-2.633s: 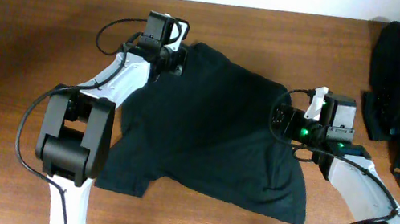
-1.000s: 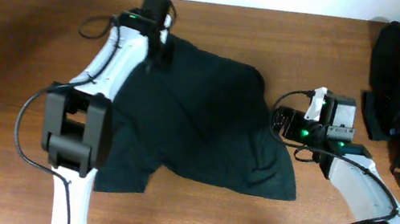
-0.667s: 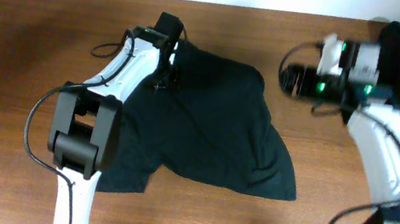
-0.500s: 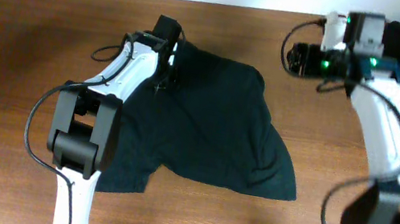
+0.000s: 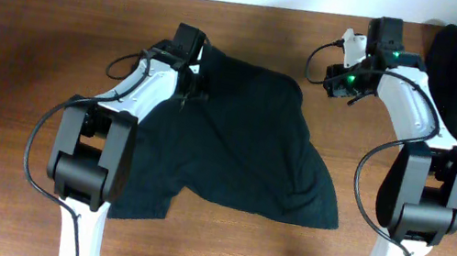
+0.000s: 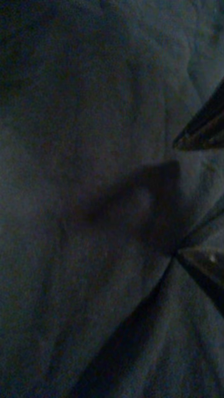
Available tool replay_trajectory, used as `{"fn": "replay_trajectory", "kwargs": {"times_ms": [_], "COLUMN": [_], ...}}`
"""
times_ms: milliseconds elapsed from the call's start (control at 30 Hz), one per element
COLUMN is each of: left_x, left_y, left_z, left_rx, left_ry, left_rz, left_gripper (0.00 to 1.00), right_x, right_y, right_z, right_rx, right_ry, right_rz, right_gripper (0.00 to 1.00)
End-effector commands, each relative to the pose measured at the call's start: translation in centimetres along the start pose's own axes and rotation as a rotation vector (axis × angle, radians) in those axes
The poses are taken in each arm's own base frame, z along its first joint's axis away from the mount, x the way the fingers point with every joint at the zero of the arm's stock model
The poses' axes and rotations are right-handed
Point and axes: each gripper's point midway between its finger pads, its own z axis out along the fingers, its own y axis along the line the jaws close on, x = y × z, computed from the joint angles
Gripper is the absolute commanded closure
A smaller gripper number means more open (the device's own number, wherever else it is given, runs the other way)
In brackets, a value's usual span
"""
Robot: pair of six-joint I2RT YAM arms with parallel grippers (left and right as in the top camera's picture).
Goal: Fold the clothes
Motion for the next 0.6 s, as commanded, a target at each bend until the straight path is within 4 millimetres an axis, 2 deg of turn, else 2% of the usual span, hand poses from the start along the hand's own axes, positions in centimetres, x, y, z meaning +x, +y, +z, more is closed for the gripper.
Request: {"fn": "replay_trajectory", "kwargs": {"times_ms": [0,133,300,567], "left_x": [2.8,2.8,2.8,2.8], "left_y": [1.5,1.5,1.5,1.5], "left_z": [2.3,2.3,2.3,2.3], "left_rx": [-0.029,-0.03,-0.03,-0.029], "left_ry": [0.082,0.083,0.083,0.082], "left_rz": [-0.019,-0.019,-0.019,-0.019], "left_gripper": [0.44,0.43,0.43,0.43], "right_x": [-1.1,-1.5,-1.4,0.1], "right_y": [2.0,3.3,3.6,3.1], "right_z": [0.3,0.6,1.5,5.0], "right_rx": [0.004,0.029,0.056,0.049], "right_ry": [-0.012,-0.015,-0.003,0.048], "right_rz": [-0.136,-0.2,-0.215,-0.209], "right_gripper": [0.48,0.47,0.47,0.47]}}
